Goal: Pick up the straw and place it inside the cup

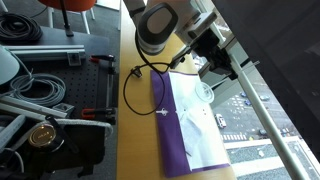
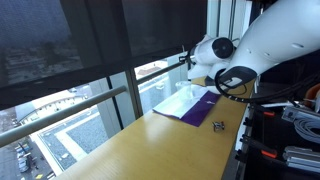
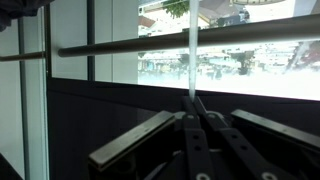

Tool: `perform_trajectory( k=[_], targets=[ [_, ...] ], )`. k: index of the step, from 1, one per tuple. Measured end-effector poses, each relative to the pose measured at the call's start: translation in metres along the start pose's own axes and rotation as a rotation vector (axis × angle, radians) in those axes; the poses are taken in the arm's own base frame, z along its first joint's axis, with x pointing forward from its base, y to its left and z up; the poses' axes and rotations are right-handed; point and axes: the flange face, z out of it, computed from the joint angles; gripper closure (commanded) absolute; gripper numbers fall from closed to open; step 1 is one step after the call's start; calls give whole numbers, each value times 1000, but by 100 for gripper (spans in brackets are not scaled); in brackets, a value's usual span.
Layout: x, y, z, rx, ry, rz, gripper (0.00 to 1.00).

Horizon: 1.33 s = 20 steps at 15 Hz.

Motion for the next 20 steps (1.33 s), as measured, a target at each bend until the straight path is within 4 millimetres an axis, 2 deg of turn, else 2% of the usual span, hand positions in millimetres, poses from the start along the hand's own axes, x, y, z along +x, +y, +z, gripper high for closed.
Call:
perform_trajectory(
  k=[4,8,16,20],
  targets=[
    [13,-15,-2,24,27,22,100],
    [15,-22,3,33,34,22,100],
    [-12,-16,15,16,25,-32,100],
    [-19,-20,17,20,25,-49,100]
  ],
)
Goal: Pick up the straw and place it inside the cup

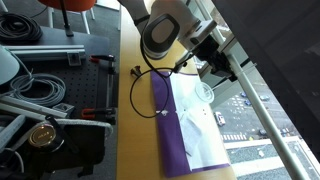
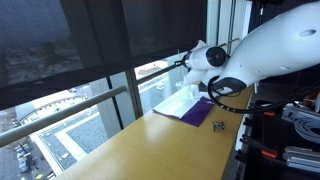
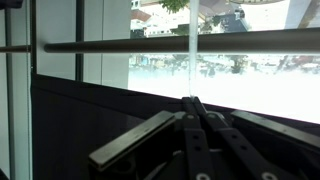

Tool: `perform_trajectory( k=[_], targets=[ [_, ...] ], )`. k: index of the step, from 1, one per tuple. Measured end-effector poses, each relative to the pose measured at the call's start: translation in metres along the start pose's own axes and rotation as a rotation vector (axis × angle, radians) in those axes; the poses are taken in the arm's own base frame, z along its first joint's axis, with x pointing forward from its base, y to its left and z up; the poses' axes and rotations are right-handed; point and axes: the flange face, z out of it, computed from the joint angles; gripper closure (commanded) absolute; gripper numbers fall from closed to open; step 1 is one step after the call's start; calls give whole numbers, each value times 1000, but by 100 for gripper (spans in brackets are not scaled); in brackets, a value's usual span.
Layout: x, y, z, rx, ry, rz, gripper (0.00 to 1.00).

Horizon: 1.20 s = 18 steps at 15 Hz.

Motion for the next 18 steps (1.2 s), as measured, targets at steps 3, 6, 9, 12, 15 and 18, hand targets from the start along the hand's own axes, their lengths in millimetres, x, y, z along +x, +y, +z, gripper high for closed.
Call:
perform_trajectory(
  k=[3,6,9,12,15,18],
  targets=[
    [-1,-5,1,7,1,-5,100],
    [-2,-10,2,11,-3,-5,100],
    [-2,-14,2,14,-8,-5,100],
    [-3,-16,3,9,-18,-5,100],
    [-4,-16,3,2,-26,-5,100],
    [-4,-17,3,1,-28,-6,100]
  ],
)
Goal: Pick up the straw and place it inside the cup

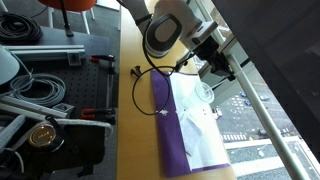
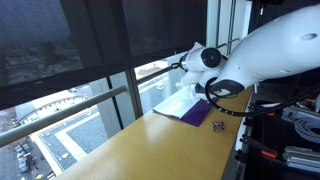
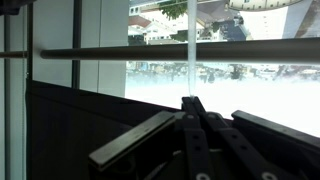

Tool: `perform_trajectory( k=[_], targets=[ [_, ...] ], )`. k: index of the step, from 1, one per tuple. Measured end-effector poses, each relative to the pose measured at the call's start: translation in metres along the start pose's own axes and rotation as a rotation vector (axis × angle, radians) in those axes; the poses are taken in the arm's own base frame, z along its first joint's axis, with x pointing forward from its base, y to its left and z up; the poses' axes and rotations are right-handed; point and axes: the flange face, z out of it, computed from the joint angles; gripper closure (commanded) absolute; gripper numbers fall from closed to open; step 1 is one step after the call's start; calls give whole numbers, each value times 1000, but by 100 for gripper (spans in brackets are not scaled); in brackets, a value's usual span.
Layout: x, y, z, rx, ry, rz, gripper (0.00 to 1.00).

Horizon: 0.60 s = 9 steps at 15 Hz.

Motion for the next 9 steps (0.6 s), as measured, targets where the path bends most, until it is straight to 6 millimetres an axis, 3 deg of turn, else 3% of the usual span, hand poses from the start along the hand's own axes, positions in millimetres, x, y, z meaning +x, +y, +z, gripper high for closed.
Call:
perform_trajectory(
  k=[2,3,5,9],
  targets=[
    [0,0,0,0,0,0,100],
    [0,0,0,0,0,0,74],
    [0,0,0,-1,0,0,66],
    [0,2,0,-3,-1,0,37]
  ],
)
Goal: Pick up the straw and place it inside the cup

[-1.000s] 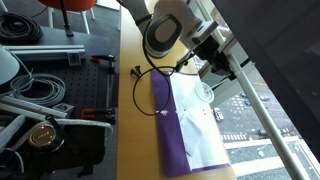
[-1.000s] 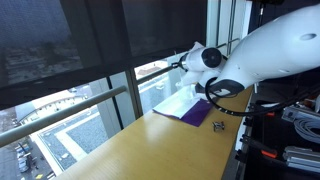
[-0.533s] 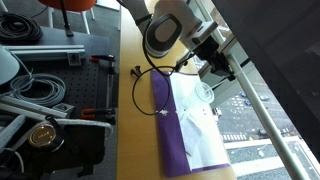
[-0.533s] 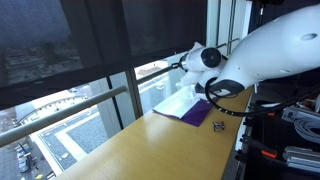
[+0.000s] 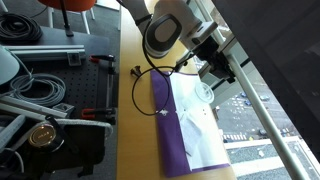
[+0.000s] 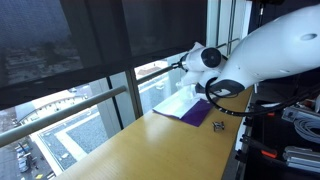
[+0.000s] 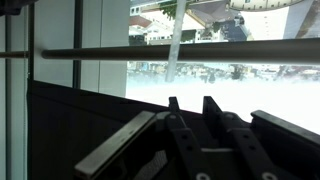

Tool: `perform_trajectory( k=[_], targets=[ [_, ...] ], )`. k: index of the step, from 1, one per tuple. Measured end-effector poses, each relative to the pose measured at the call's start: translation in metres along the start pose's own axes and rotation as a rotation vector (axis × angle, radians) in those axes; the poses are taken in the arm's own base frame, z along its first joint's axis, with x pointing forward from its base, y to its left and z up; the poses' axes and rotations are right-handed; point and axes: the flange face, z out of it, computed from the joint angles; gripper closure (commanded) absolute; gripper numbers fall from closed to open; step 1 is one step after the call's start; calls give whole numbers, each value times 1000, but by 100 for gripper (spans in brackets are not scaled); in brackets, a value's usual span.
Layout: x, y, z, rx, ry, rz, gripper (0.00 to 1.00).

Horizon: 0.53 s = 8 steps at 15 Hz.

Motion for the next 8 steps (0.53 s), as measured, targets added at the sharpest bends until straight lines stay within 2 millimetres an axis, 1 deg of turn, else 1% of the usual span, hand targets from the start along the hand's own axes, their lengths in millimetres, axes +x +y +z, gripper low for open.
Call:
perform_trajectory(
  k=[5,6,8],
  targets=[
    [0,1,0,-2,0,0,2],
    [0,1,-1,-2,1,-1,0],
    [3,2,-2,-5,5,-13,0]
  ],
)
